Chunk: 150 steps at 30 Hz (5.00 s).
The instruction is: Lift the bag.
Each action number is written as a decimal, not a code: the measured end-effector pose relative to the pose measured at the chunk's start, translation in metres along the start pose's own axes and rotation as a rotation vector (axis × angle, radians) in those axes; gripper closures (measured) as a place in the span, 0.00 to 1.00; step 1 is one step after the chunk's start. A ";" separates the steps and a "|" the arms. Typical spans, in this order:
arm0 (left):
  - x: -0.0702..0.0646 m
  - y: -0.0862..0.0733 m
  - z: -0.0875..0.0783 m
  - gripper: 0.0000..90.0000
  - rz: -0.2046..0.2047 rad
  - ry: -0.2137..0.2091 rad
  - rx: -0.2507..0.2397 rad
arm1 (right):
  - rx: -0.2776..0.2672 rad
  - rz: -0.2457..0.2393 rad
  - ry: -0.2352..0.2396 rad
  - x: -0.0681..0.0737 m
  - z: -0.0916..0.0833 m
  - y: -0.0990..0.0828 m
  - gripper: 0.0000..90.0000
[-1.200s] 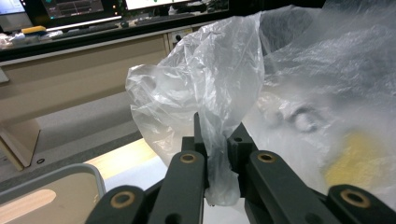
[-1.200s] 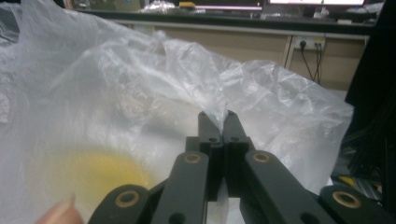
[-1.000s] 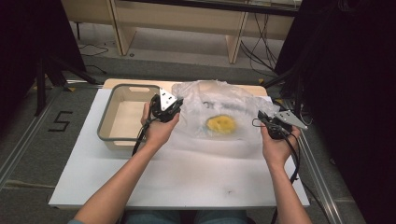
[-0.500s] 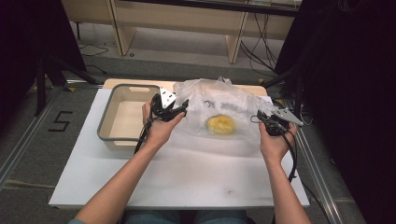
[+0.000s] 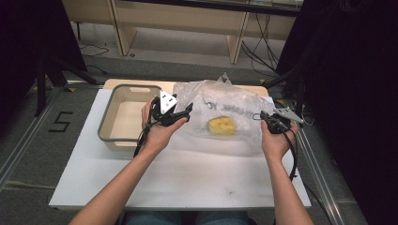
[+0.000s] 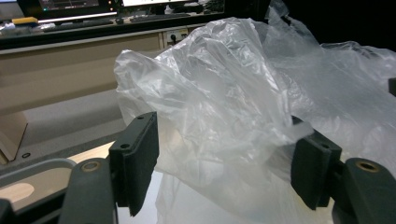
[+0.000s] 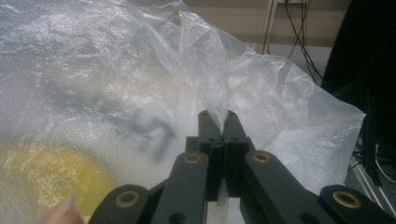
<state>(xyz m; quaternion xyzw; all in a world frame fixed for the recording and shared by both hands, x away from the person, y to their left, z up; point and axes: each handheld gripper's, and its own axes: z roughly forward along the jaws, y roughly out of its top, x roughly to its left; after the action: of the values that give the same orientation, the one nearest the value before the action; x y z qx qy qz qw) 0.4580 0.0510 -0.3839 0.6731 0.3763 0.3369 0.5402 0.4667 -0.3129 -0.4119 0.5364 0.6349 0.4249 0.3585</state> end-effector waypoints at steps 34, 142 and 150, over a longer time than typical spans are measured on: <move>0.008 -0.003 0.031 0.33 -0.002 0.024 0.098 | -0.159 -0.083 0.133 -0.012 -0.061 0.015 0.30; 0.039 -0.109 -0.133 0.25 0.119 -0.104 0.305 | 0.107 -0.164 0.456 -0.012 -0.118 -0.091 0.30; 0.039 -0.110 -0.131 0.25 0.125 -0.103 0.306 | 0.104 -0.165 0.460 -0.011 -0.117 -0.091 0.30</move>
<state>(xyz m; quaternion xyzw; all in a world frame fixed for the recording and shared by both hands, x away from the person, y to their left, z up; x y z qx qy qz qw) 0.3483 0.1614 -0.4655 0.7858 0.3525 0.2739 0.4281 0.3275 -0.3479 -0.4510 0.3898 0.7626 0.4716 0.2100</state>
